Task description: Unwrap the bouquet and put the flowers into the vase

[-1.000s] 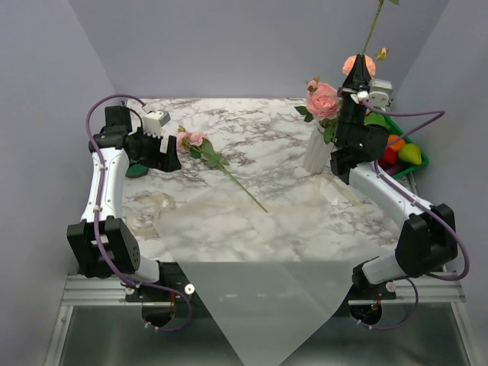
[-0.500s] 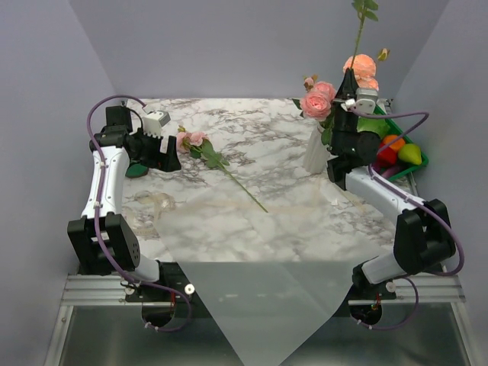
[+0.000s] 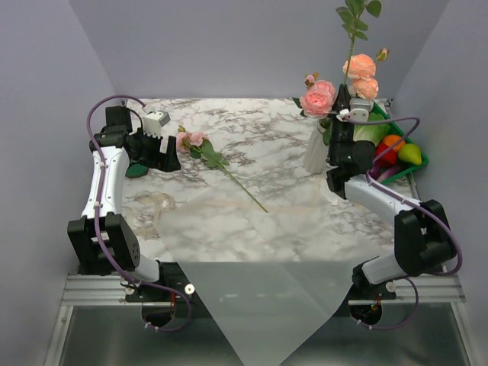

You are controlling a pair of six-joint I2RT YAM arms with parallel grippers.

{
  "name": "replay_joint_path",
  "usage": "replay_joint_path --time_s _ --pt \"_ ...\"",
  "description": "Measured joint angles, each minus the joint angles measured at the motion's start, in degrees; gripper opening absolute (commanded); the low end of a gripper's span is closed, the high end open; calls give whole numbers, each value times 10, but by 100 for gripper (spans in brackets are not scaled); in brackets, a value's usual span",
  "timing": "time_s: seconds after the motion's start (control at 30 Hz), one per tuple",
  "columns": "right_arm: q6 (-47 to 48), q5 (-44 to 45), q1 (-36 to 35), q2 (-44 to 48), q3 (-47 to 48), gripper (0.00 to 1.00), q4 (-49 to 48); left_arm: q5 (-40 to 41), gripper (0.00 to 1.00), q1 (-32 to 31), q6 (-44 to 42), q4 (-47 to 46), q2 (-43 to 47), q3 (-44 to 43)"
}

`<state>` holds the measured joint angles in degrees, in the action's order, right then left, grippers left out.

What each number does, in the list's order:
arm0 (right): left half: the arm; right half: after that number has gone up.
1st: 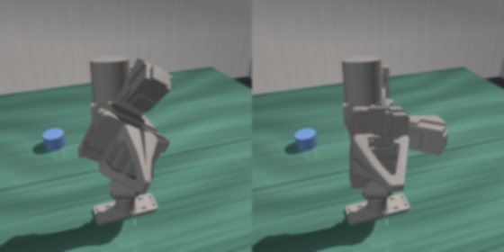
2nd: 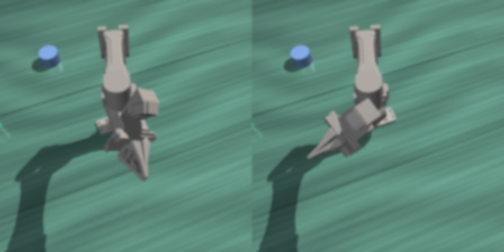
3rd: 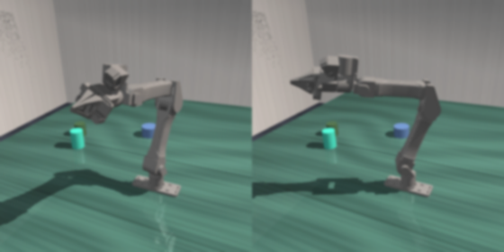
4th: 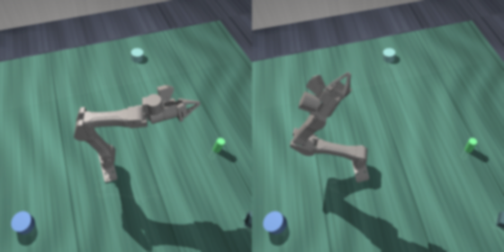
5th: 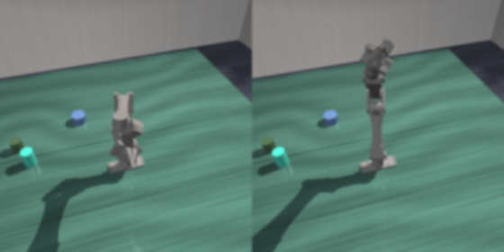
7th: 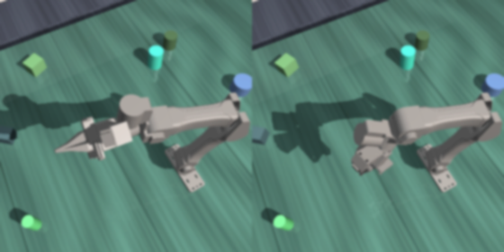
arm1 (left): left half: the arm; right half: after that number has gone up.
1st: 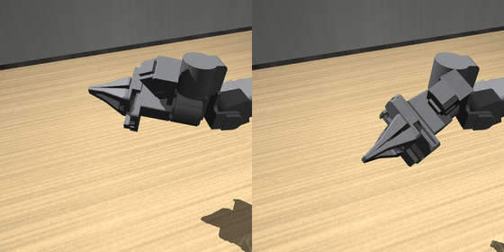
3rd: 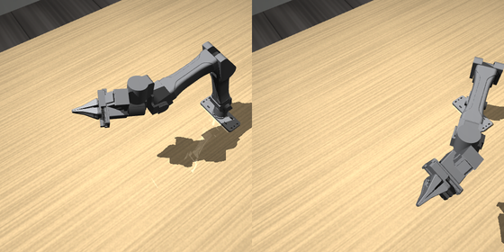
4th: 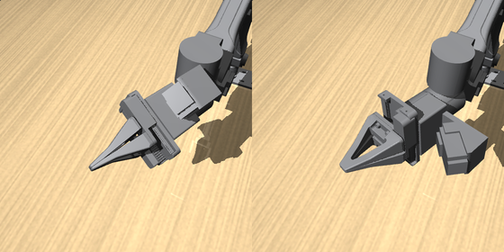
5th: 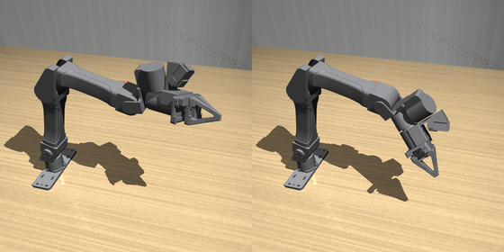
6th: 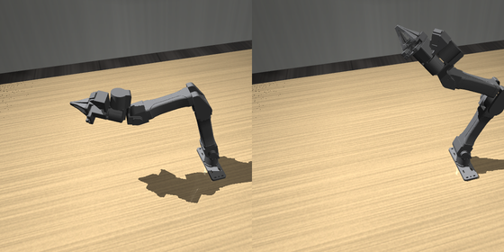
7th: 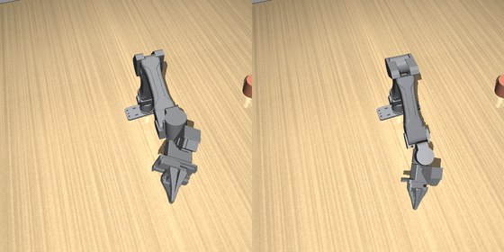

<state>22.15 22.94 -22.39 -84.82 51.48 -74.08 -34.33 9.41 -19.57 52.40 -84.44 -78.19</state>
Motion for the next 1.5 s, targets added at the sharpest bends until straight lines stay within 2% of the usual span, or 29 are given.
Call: replay_joint_path --time_s 0.07,0.13,0.23,0.27,0.3,0.33,0.37,0.63,0.73,0.77,0.87,0.97,1.03,1.17,1.5 --pt "-5 0 0 7 -20 1 0 0 99 0 0 0 0 0" --pt "-12 1 0 16 -42 6 0 0 99 0 0 0 0 0" --pt "-21 1 0 32 -69 27 0 0 99 0 1 0 0 0" --pt "-24 1 0 37 -77 48 0 -1 99 0 1 0 0 0" --pt "-27 1 0 43 -84 58 0 -1 99 0 1 0 0 0" --pt "-31 1 0 49 -90 65 0 -1 99 0 1 0 0 0" --pt "-31 -1 0 56 -96 68 1 -1 99 0 1 0 0 0" --pt "-57 -25 -1 119 -89 71 38 -7 99 0 8 2 8 0" --pt "-75 -34 -3 150 -82 78 87 -12 99 0 13 2 14 0" --pt "-82 -35 -5 162 -82 85 104 -13 99 0 14 2 16 0" --pt "-106 -42 -5 202 -78 92 172 -17 99 0 19 4 20 0" --pt "-132 -47 -6 225 -49 97 268 -20 99 0 21 5 23 -1" --pt "-156 -45 -7 221 -5 99 368 -24 99 0 23 5 27 -2" --pt "-201 -43 -8 200 71 100 540 -29 99 0 25 7 39 -2" --pt "-331 -69 -8 235 106 99 881 -38 99 0 25 25 79 -2"
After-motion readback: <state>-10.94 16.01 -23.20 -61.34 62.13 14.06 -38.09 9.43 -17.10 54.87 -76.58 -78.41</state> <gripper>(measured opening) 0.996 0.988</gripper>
